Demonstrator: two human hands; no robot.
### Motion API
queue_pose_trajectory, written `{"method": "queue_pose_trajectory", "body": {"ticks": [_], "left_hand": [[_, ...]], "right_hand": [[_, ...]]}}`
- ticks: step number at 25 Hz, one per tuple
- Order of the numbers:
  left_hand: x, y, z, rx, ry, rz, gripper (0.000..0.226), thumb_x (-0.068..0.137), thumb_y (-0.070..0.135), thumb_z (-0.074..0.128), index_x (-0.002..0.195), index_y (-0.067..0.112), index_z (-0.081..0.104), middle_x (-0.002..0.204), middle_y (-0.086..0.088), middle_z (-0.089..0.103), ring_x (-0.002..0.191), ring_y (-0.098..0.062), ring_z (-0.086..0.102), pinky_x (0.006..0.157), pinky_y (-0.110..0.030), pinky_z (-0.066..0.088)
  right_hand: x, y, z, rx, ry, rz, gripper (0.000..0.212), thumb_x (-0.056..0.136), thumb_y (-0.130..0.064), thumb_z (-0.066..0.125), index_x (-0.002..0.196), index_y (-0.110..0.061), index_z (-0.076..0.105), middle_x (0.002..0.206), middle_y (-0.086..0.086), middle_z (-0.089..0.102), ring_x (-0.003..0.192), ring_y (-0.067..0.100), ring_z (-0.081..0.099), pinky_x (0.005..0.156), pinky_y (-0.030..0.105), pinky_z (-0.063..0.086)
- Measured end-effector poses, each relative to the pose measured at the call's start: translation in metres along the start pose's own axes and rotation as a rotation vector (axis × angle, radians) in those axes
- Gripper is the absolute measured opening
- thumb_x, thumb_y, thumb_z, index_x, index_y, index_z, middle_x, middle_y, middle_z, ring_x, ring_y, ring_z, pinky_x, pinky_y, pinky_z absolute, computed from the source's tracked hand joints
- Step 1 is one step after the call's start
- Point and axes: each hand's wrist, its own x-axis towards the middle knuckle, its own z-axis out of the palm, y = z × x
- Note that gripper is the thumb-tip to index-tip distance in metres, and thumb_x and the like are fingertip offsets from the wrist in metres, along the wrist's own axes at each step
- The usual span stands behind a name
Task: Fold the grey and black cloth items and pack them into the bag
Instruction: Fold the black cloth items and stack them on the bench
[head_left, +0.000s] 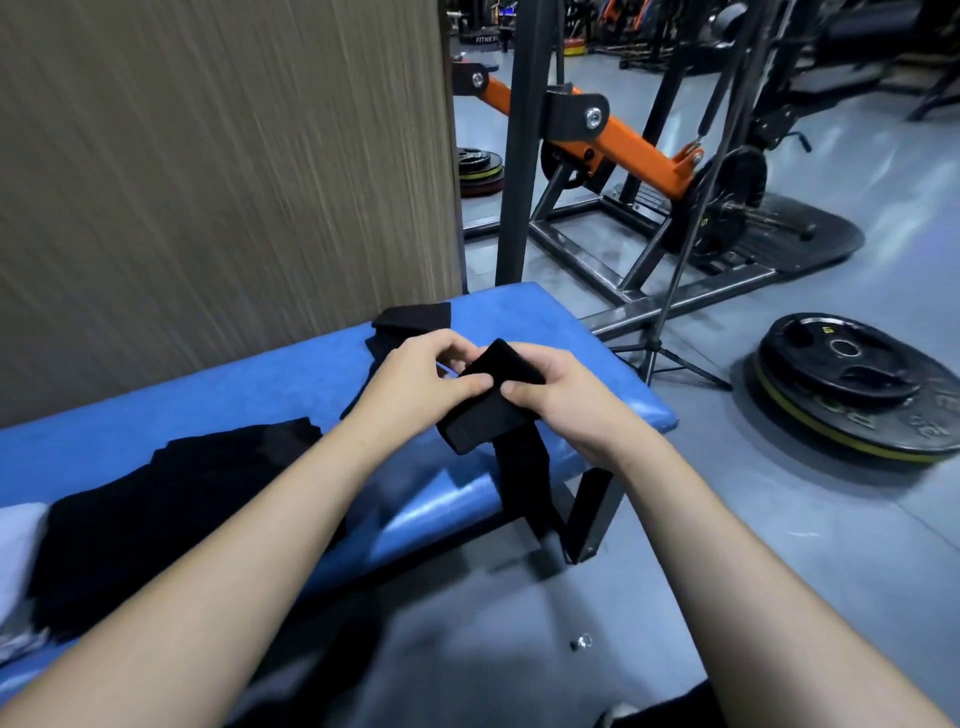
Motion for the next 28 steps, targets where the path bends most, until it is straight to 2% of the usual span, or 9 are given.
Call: {"method": "queue_pose_trajectory", "body": {"ticks": [5, 8, 11, 13, 16, 20, 23, 25, 28], "left_hand": [[-0.010, -0.009, 0.005, -0.006, -0.050, 0.007, 0.033, 0.080, 0.021, 0.077, 0.103, 0.038, 0.062, 0.085, 0.002, 0.064, 0.054, -0.004, 0.049, 0.064, -0.027, 0.045], [-0.019, -0.013, -0.003, -0.003, 0.069, -0.016, 0.047, 0.085, 0.017, 0.070, 0.117, 0.046, 0.051, 0.085, 0.004, 0.056, 0.062, -0.008, 0.051, 0.064, -0.030, 0.049], [-0.031, -0.022, -0.008, 0.104, 0.181, -0.049, 0.054, 0.090, 0.017, 0.064, 0.130, 0.043, 0.039, 0.089, 0.002, 0.052, 0.073, -0.008, 0.051, 0.065, -0.020, 0.041], [-0.039, -0.028, -0.009, 0.141, 0.180, -0.046, 0.055, 0.091, 0.017, 0.063, 0.131, 0.042, 0.036, 0.091, 0.005, 0.051, 0.076, -0.008, 0.050, 0.065, -0.021, 0.039], [-0.040, -0.033, -0.005, 0.236, 0.157, -0.011, 0.044, 0.093, 0.017, 0.060, 0.124, 0.042, 0.041, 0.089, 0.016, 0.046, 0.077, -0.006, 0.048, 0.068, -0.028, 0.038], [-0.039, -0.042, 0.005, 0.371, 0.160, 0.028, 0.023, 0.095, 0.018, 0.055, 0.112, 0.033, 0.053, 0.098, 0.008, 0.047, 0.082, -0.016, 0.055, 0.071, -0.038, 0.050], [-0.039, -0.048, 0.016, 0.578, 0.137, -0.010, 0.021, 0.092, 0.016, 0.057, 0.112, 0.024, 0.060, 0.109, 0.002, 0.044, 0.091, -0.023, 0.054, 0.077, -0.035, 0.046], [-0.039, -0.046, 0.024, 0.805, 0.239, 0.070, 0.024, 0.082, 0.015, 0.065, 0.104, 0.022, 0.065, 0.115, -0.003, 0.047, 0.102, -0.026, 0.047, 0.082, -0.033, 0.037], [-0.039, -0.037, 0.034, 0.782, 0.281, 0.162, 0.016, 0.084, 0.021, 0.062, 0.100, 0.019, 0.064, 0.108, -0.002, 0.049, 0.099, -0.026, 0.046, 0.079, -0.033, 0.036]], "right_hand": [[0.005, 0.008, 0.000, -0.146, -0.015, 0.017, 0.035, 0.090, 0.000, 0.063, 0.122, -0.016, 0.063, 0.119, 0.007, 0.068, 0.113, 0.020, 0.063, 0.101, 0.038, 0.051], [0.008, 0.011, -0.003, -0.256, -0.018, 0.101, 0.055, 0.081, -0.022, 0.081, 0.128, -0.029, 0.055, 0.116, 0.002, 0.064, 0.088, 0.008, 0.067, 0.089, 0.033, 0.055], [0.006, 0.014, -0.008, -0.480, -0.055, 0.140, 0.079, 0.071, -0.028, 0.089, 0.137, -0.037, 0.045, 0.108, -0.003, 0.061, 0.067, -0.011, 0.055, 0.080, 0.021, 0.042], [0.007, 0.017, -0.008, -0.617, -0.082, 0.142, 0.079, 0.071, -0.025, 0.088, 0.136, -0.040, 0.045, 0.107, -0.007, 0.059, 0.079, -0.006, 0.056, 0.079, 0.018, 0.041], [0.012, 0.024, -0.008, -0.810, -0.074, 0.120, 0.056, 0.075, -0.021, 0.083, 0.123, -0.036, 0.057, 0.108, -0.005, 0.057, 0.092, 0.012, 0.055, 0.078, 0.019, 0.042], [0.016, 0.035, -0.013, -0.921, -0.036, 0.113, 0.036, 0.074, -0.029, 0.084, 0.106, -0.035, 0.068, 0.102, -0.003, 0.056, 0.101, 0.017, 0.057, 0.096, 0.036, 0.044], [0.016, 0.040, -0.015, -1.116, 0.008, 0.102, 0.031, 0.078, -0.043, 0.079, 0.107, -0.040, 0.067, 0.106, -0.009, 0.052, 0.108, 0.017, 0.046, 0.092, 0.032, 0.030], [0.016, 0.039, -0.015, -1.218, 0.048, 0.078, 0.031, 0.081, -0.047, 0.075, 0.111, -0.042, 0.066, 0.107, -0.011, 0.047, 0.108, 0.018, 0.041, 0.087, 0.031, 0.025], [0.014, 0.039, -0.013, -1.217, 0.062, 0.058, 0.034, 0.084, -0.046, 0.072, 0.116, -0.038, 0.065, 0.105, -0.010, 0.043, 0.108, 0.019, 0.042, 0.089, 0.033, 0.030]]}}
